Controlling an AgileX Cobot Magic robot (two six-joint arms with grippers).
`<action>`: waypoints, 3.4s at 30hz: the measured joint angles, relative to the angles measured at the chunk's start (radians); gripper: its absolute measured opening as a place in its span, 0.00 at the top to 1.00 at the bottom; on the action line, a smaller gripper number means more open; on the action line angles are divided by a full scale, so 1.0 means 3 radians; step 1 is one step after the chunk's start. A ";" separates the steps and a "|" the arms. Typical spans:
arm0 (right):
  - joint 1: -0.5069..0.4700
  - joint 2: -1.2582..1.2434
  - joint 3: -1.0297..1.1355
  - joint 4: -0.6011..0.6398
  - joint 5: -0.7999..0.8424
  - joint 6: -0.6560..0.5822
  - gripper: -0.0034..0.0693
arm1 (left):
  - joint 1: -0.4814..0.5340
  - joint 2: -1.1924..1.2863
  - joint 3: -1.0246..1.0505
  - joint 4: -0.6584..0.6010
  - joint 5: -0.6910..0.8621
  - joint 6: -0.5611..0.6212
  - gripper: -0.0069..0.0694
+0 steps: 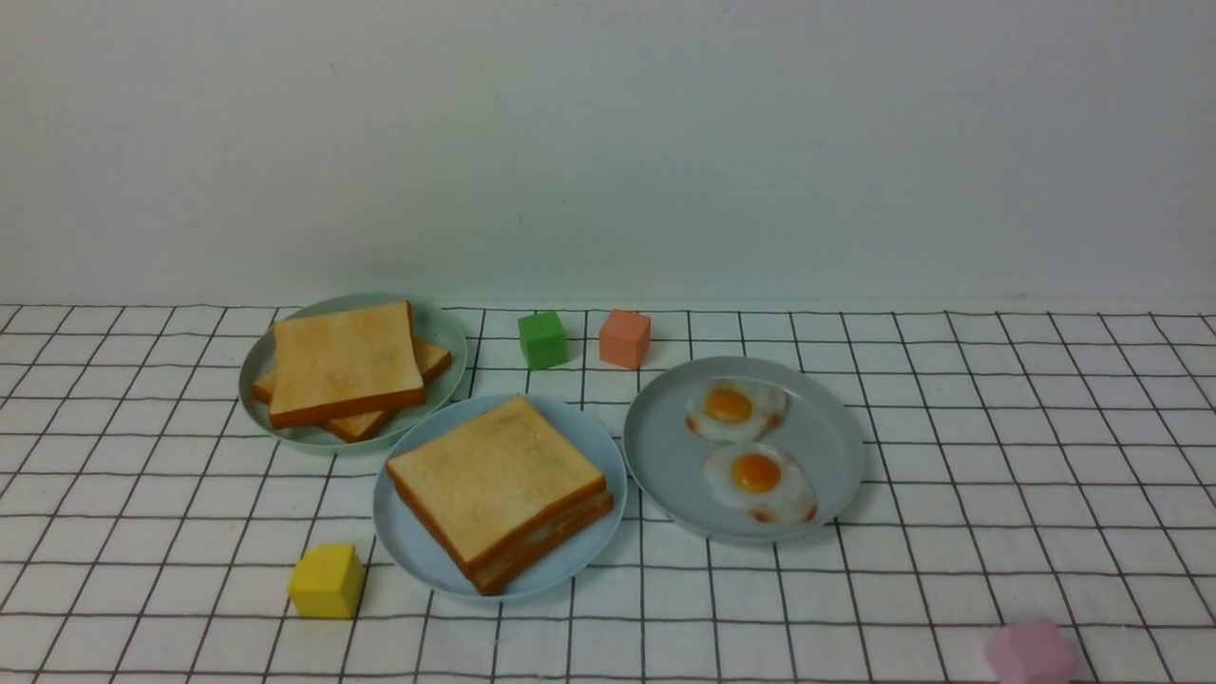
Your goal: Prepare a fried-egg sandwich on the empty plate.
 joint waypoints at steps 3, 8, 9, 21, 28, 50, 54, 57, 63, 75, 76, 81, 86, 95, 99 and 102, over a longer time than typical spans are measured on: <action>-0.0532 -0.0216 0.0383 0.0115 -0.0571 -0.0384 0.97 | 0.0000 0.0000 0.0000 0.0000 0.0000 0.0000 0.93; -0.1076 -0.0630 0.1129 0.0394 -0.1059 -0.0853 0.97 | 0.0000 0.0000 0.0000 0.0000 0.0002 0.0000 0.93; -0.1166 -0.0726 0.1368 0.0456 -0.1165 -0.0915 0.97 | 0.0000 0.0000 0.0000 0.0000 0.0006 0.0000 0.93; -0.1220 -0.0772 0.1597 0.0515 -0.1269 -0.0964 0.97 | 0.0000 -0.0003 0.0000 0.0007 0.0011 0.0000 0.93; -0.1220 -0.0772 0.1596 0.0522 -0.1273 -0.0964 0.97 | 0.0000 -0.0003 0.0000 0.0007 0.0014 0.0000 0.92; -0.1220 -0.0772 0.1596 0.0522 -0.1280 -0.0964 0.95 | 0.1215 -0.0003 0.0170 0.0077 -0.0192 -0.0045 0.93; -0.1220 -0.0772 0.1596 0.0522 -0.1280 -0.0964 0.95 | 0.1803 -0.0003 0.0331 0.0074 -0.0057 -0.0164 0.93; -0.1220 -0.0772 0.1596 0.0526 -0.1280 -0.0964 0.95 | 0.2042 -0.0003 0.0355 0.0074 0.0532 -0.0312 0.93; -0.1220 -0.0772 0.1596 0.0526 -0.1280 -0.0964 0.94 | 0.2059 -0.0003 0.0364 0.0064 0.0637 -0.0349 0.93; -0.1220 -0.0772 0.1596 0.0526 -0.1280 -0.0964 0.94 | 0.2059 -0.0003 0.0364 0.0064 0.0643 -0.0350 0.93; -0.1220 -0.0772 0.1596 0.0526 -0.1280 -0.0964 0.94 | 0.2059 -0.0003 0.0364 0.0064 0.0643 -0.0350 0.93; -0.1220 -0.0772 0.1596 0.0526 -0.1280 -0.0964 0.93 | 0.2059 -0.0003 0.0364 0.0064 0.0643 -0.0350 0.93; -0.1220 -0.0772 0.1596 0.0526 -0.1280 -0.0964 0.92 | 0.2059 -0.0003 0.0364 0.0064 0.0643 -0.0350 0.93; -0.1220 -0.0772 0.1596 0.0526 -0.1283 -0.0964 0.91 | 0.2059 -0.0003 0.0364 0.0064 0.0643 -0.0350 0.93; -0.1220 -0.0772 0.1596 0.0526 -0.1283 -0.0964 0.91 | 0.2059 -0.0003 0.0364 0.0064 0.0643 -0.0350 0.92; -0.1220 -0.0772 0.1596 0.0526 -0.1283 -0.0964 0.90 | 0.2059 -0.0003 0.0364 0.0064 0.0643 -0.0353 0.92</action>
